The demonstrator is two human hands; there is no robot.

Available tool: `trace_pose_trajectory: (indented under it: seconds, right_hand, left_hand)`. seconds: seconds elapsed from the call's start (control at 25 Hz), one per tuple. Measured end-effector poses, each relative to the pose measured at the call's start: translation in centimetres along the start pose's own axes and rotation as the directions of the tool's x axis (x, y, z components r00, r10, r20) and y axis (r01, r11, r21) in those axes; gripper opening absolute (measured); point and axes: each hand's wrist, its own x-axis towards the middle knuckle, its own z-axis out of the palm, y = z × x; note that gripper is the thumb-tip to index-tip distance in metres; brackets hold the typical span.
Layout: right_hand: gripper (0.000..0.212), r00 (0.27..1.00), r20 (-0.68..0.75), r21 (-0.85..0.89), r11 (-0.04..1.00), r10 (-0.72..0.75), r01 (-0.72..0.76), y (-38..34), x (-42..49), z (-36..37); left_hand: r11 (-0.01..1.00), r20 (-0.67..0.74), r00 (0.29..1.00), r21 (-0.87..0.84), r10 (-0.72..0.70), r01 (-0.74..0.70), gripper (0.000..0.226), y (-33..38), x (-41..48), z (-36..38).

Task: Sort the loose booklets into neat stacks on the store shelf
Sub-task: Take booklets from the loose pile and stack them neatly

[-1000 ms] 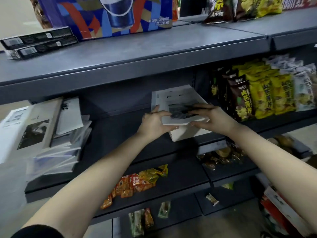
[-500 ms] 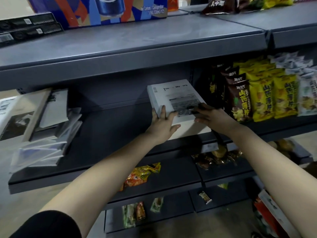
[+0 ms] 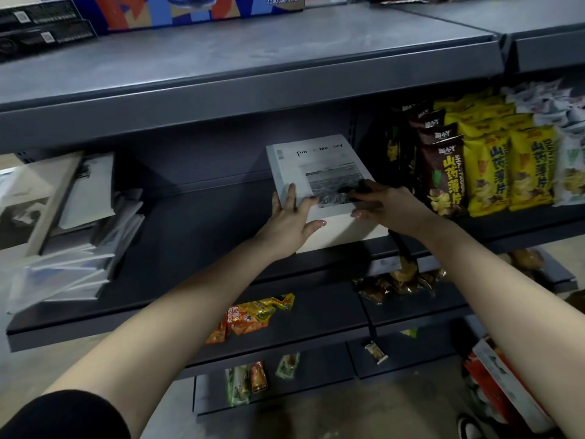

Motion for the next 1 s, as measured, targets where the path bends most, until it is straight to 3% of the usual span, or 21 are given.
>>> trace_pose_trajectory:
  seconds: [0.12, 0.28, 0.48, 0.64, 1.0]
  right_hand:
    - [0.05, 0.996, 0.079, -0.011, 0.999, 0.039, -0.038, 0.4, 0.6, 0.2]
    - [0.052, 0.971, 0.216, -0.185, 0.981, 0.102, -0.062, 0.2, 2.2, 0.1]
    - [0.066, 1.0, 0.009, -0.15, 0.988, -0.024, 0.025, -5.9, 5.1, 0.9]
    - [0.055, 0.993, -0.069, -0.159, 0.984, -0.096, 0.084, -11.1, 7.6, 3.1]
    - [0.058, 0.957, 0.023, -0.054, 0.956, -0.288, 0.289, -24.6, 12.3, 9.2]
  left_hand:
    - [1.0, 0.021, 1.0, 0.01, 0.006, -0.006, 0.058, 0.1, 0.1, -0.1]
    - [1.0, 0.1, 0.995, -0.005, 0.009, -0.009, 0.056, -0.3, 0.2, -1.4]
    - [0.993, -0.016, 0.999, 0.113, 0.046, -0.044, 0.048, -2.6, -1.7, -4.6]
    - [0.985, -0.164, 0.986, 0.169, 0.008, 0.02, 0.044, -7.3, -3.5, -7.9]
    - [0.942, -0.339, 0.923, 0.21, -0.183, 0.264, 0.046, -18.5, -10.7, -14.3]
